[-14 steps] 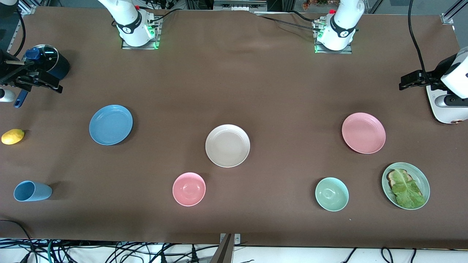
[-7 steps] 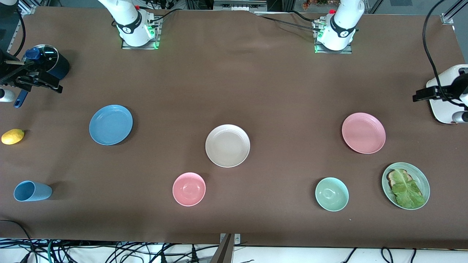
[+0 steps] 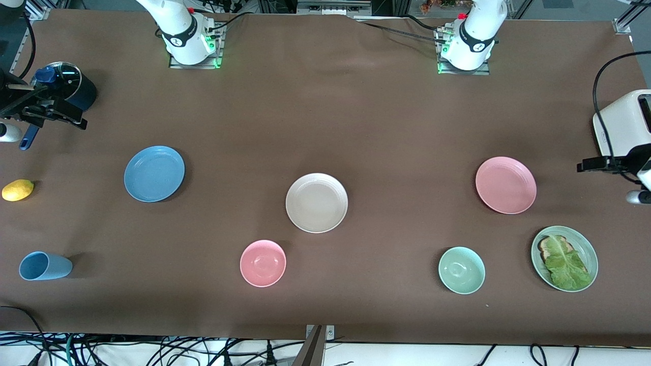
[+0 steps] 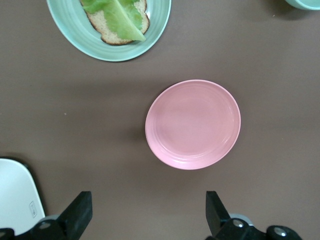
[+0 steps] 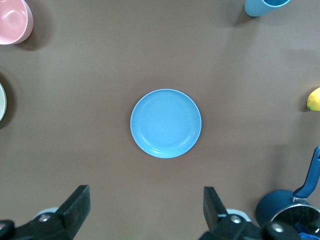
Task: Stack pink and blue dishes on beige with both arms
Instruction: 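Move the left gripper down to the rim of the pink plate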
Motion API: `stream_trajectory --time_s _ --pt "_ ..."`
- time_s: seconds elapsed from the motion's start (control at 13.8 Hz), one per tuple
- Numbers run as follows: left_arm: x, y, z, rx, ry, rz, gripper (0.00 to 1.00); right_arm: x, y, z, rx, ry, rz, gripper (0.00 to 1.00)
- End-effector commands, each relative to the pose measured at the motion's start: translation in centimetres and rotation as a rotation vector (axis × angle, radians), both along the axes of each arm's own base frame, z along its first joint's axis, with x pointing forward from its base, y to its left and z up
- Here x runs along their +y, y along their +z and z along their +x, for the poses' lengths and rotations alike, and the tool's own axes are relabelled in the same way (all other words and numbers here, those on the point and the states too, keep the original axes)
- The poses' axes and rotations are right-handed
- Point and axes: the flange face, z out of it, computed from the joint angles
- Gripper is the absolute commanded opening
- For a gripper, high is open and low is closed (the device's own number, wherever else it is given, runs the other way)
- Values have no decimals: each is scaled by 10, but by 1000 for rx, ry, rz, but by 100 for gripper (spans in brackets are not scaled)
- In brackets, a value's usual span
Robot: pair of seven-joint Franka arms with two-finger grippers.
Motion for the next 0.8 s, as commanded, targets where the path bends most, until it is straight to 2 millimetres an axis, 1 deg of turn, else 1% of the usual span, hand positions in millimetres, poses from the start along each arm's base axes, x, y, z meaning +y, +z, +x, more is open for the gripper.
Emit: stream_trajectory --time_s 0.0,0.14,0.22,0.29,0.36,0.43,0.51,0.72 --pt "-4 -21 13 -7 -36 3 100 -1 5 -7 -1 8 11 100" --pt "4 -53 20 -24 -26 1 100 -1 5 -7 -1 8 11 100" --pt "6 -64 23 -25 -25 -1 100 -1 5 -7 -1 8 11 100" --pt "16 -73 21 -21 -10 -3 100 -2 5 -7 -1 6 13 100" --pt "19 -81 20 -18 -11 -8 100 -1 5 -8 2 8 13 100" --pt "21 -84 20 -22 -13 -13 100 -1 5 -8 2 8 13 100" --pt "17 -88 15 -29 -10 -28 100 -1 5 -8 2 8 13 100" --pt "5 -93 -8 -103 -17 -19 100 -1 5 -8 3 8 13 100"
